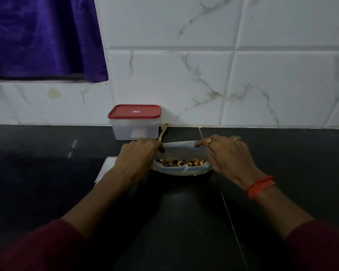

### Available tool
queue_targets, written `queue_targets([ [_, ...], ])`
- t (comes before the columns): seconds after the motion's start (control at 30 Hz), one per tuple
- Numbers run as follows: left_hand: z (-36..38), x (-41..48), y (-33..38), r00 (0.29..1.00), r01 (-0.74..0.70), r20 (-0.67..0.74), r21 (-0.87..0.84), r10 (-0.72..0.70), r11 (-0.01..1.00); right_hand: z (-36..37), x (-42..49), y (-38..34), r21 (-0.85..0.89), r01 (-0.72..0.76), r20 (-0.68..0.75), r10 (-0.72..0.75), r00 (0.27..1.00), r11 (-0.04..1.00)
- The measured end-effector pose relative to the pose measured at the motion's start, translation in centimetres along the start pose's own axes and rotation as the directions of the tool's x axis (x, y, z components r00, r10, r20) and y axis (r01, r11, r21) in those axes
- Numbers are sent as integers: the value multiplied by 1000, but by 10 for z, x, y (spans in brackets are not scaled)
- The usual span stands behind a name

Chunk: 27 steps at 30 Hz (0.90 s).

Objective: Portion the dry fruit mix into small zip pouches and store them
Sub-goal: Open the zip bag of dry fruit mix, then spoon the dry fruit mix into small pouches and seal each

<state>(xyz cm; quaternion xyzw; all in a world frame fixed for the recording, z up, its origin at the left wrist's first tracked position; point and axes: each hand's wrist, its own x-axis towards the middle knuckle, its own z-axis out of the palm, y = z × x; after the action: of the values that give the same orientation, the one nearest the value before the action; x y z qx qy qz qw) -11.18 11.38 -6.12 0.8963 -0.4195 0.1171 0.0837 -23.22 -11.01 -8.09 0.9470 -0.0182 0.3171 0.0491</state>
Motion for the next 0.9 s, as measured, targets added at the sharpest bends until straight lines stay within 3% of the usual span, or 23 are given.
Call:
queue_targets([
  [0.17, -1, -3, 3, 999, 32, -14, 63, -31, 998, 4, 1, -2, 41, -15, -67, 18, 998, 999],
  [0.33, 0, -2, 1, 999, 7, 43, 20, -8, 1000, 6, 1, 3, -6, -10, 149, 11, 989, 1000],
  [0.43, -2, -3, 1, 1000, 26, -5, 24, -26, 999, 8, 0, 4, -63, -39, 119, 46, 992, 997],
  [0.53, -5, -5, 0, 996, 37, -79, 52, -33, 998, 8, 2, -4, 11, -59, 69, 58, 996, 998],
  [0.67, -7, -4, -8, 996, 48, -77, 56, -44, 997, 5, 4, -13, -17, -61, 216, 64, 974, 998],
  [0.7, -7, -3, -11, 998, 37, -54, 13, -36, 999, 2, 6, -12, 26, -77, 262, 68, 963, 997],
  [0.77, -8, 1, -15, 1000, 4, -21, -141, -7, 990, -6, 12, -10, 272, -164, 279, 85, 957, 948],
  [0.83, -9, 5, -18, 998, -16, -56, -340, -3, 940, -11, 22, -6, 515, -230, 204, 142, 969, 826],
  [0.9, -12, 9, -19, 989, -6, -127, -534, -73, 845, -9, 37, -3, 628, -246, 130, 212, 969, 738],
])
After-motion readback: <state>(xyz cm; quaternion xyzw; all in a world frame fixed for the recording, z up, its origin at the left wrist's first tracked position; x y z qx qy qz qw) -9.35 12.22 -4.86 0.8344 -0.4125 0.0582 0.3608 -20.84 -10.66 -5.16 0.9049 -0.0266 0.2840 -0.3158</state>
